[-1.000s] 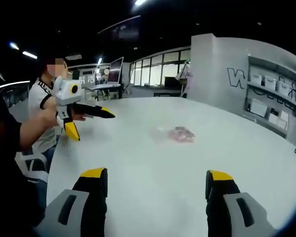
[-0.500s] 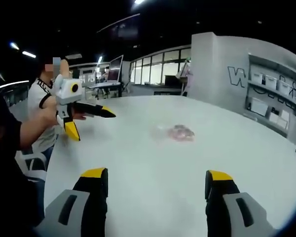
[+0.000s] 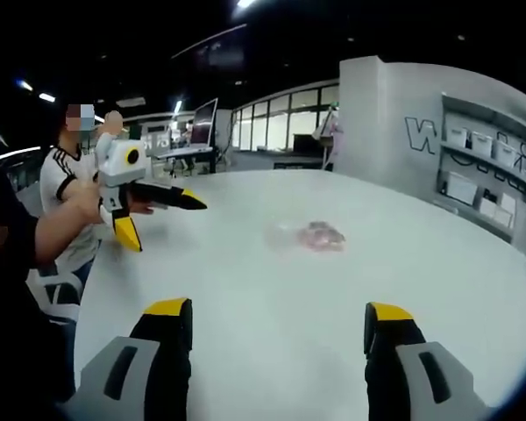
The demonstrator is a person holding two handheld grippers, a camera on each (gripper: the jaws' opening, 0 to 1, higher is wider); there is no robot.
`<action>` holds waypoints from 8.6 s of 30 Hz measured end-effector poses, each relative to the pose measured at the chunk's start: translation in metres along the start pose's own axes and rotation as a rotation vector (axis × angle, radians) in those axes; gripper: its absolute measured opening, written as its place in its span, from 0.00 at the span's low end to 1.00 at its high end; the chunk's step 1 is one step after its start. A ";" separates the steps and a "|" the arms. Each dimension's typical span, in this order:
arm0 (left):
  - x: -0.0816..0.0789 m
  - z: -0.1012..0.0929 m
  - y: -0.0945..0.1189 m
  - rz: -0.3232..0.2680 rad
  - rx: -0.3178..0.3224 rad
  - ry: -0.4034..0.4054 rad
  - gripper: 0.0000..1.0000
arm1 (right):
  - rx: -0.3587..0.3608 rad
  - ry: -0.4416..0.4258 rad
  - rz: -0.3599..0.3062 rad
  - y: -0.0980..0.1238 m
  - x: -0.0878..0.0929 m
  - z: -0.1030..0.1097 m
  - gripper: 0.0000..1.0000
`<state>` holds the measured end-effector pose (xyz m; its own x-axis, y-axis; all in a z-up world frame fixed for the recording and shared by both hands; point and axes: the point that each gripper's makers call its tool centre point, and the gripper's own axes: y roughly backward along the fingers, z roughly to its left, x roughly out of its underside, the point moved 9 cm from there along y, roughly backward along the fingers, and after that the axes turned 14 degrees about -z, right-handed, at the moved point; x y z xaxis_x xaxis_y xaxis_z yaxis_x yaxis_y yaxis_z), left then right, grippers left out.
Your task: Open the resealable bag by pulling the two sides of the seal apart until the entire bag opening is separated and visibly accessible.
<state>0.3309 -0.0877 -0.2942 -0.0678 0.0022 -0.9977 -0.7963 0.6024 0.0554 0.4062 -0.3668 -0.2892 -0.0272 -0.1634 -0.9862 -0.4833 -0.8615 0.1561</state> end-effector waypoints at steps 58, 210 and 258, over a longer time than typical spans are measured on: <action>0.002 0.017 -0.017 0.014 -0.006 0.018 0.90 | -0.017 -0.019 0.002 -0.024 0.002 -0.017 0.78; 0.007 0.032 -0.048 0.011 0.015 0.042 0.89 | -0.030 -0.052 -0.006 -0.055 0.008 -0.033 0.75; 0.006 0.037 -0.060 0.010 0.017 0.041 0.86 | -0.034 -0.053 -0.007 -0.060 0.007 -0.038 0.73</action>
<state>0.4007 -0.0947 -0.3054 -0.1006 -0.0248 -0.9946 -0.7851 0.6160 0.0640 0.4684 -0.3350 -0.3033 -0.0704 -0.1321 -0.9887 -0.4535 -0.8786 0.1497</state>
